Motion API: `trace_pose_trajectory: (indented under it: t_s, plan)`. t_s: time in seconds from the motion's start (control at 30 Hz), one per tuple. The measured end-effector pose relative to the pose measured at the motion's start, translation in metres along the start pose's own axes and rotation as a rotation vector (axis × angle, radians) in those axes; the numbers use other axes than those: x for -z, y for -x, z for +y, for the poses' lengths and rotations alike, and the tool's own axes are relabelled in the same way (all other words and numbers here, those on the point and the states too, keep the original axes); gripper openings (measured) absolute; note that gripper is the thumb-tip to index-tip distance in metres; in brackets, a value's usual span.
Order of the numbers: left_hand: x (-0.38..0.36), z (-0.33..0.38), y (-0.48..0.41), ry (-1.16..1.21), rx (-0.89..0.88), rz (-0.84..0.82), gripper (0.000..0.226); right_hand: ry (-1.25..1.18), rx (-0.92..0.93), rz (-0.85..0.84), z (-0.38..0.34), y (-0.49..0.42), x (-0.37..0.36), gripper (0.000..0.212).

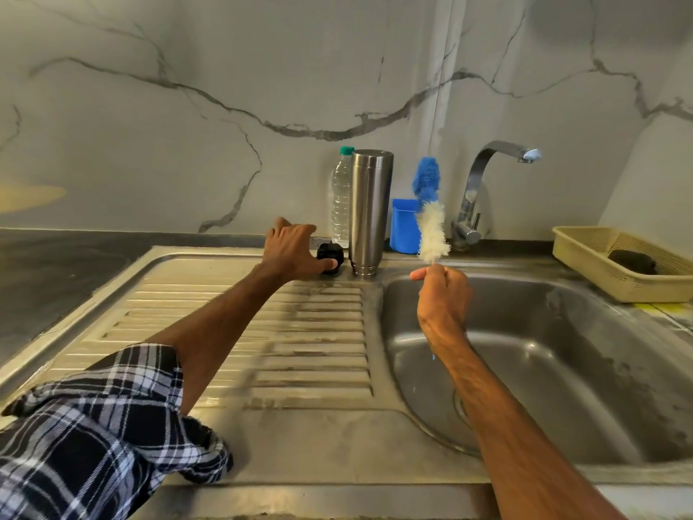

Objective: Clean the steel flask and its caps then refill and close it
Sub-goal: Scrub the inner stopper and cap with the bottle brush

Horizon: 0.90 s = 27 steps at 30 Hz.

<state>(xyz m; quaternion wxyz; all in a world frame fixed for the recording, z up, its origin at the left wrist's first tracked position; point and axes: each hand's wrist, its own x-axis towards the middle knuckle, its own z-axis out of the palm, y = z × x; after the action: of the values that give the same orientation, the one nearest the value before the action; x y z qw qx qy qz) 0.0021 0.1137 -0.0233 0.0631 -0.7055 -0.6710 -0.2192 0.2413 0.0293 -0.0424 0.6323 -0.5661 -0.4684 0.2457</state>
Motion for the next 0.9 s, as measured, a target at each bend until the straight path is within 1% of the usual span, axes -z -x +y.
trace_pose_trajectory:
  t_s: [0.03,0.1,0.17,0.23,0.3,0.37,0.43,0.47,0.5,0.53,0.57,0.63,0.67,0.73,0.9]
  plan:
    - [0.0,-0.005,0.001,0.006,0.017,-0.002,0.085,-0.001,-0.003,0.003,0.0,0.0,0.001,0.041]
    - [0.0,-0.018,0.005,0.03,0.055,-0.05,0.073,-0.005,-0.011,0.0,0.0,-0.001,0.003,0.036]
    - [0.002,-0.025,0.011,0.09,0.073,-0.109,0.062,-0.014,-0.001,-0.003,-0.001,-0.001,0.005,0.04]
    - [0.006,-0.028,0.016,0.153,0.071,-0.13,0.061,-0.012,0.002,0.012,-0.002,-0.001,0.007,0.046]
    - [0.008,-0.029,0.019,0.196,0.08,-0.106,0.059,0.006,-0.001,0.048,0.0,-0.002,0.008,0.044]
    - [0.011,-0.028,0.023,0.235,0.111,-0.074,0.056,0.032,-0.012,0.087,0.003,-0.004,0.01,0.037]
    - [0.018,-0.021,0.034,0.315,0.142,-0.026,0.049,0.052,-0.005,0.112,0.003,-0.004,0.012,0.034]
    - [0.023,-0.015,0.042,0.412,0.175,-0.007,0.042,0.056,0.001,0.121,0.001,-0.003,0.014,0.033]
    - [0.027,-0.009,0.049,0.559,0.215,-0.007,0.03,0.056,0.002,0.128,-0.001,-0.002,0.016,0.033]
    - [0.031,-0.002,0.057,0.731,0.244,-0.034,0.021,0.053,0.0,0.136,-0.001,-0.001,0.016,0.032]
    - [0.037,0.007,0.064,0.894,0.248,-0.077,0.016,0.047,-0.002,0.151,-0.002,0.001,0.018,0.031]
    - [0.045,0.025,0.076,1.106,0.247,-0.153,0.029,0.043,-0.015,0.19,-0.002,0.005,0.023,0.029]
    - [0.048,0.036,0.081,1.175,0.256,-0.176,0.036,0.051,-0.021,0.206,-0.003,0.007,0.027,0.028]
    - [0.051,0.059,0.088,1.304,0.264,-0.198,0.042,0.1,-0.008,0.211,-0.005,0.007,0.041,0.027]
    - [0.041,0.118,0.094,1.638,0.404,-0.276,0.048,0.293,0.171,0.152,-0.008,-0.012,0.098,0.024]
